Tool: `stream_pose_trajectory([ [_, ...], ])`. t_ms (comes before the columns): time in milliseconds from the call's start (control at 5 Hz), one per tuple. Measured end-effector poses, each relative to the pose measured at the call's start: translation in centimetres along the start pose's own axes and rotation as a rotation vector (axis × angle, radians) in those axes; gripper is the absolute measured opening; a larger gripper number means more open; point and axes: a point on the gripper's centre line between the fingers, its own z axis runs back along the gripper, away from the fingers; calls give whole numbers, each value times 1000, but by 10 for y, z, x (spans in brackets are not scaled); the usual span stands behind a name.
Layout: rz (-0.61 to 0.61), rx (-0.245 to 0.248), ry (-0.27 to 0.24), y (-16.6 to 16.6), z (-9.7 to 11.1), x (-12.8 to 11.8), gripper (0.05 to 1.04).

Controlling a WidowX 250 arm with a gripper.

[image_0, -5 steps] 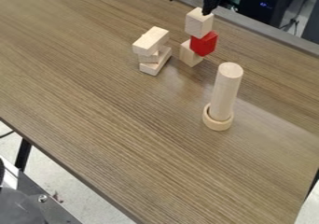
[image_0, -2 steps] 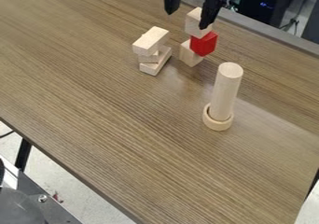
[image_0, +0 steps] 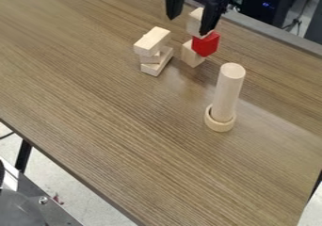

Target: Remove the cube from the red hexagon and put it on top of the cube

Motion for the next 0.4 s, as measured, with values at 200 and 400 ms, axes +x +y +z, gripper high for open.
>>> stream_pose_trajectory([
  [200,-16,-3,-19,0,0,3,999],
  [400,-22,-7,-32,1,0,12,999],
])
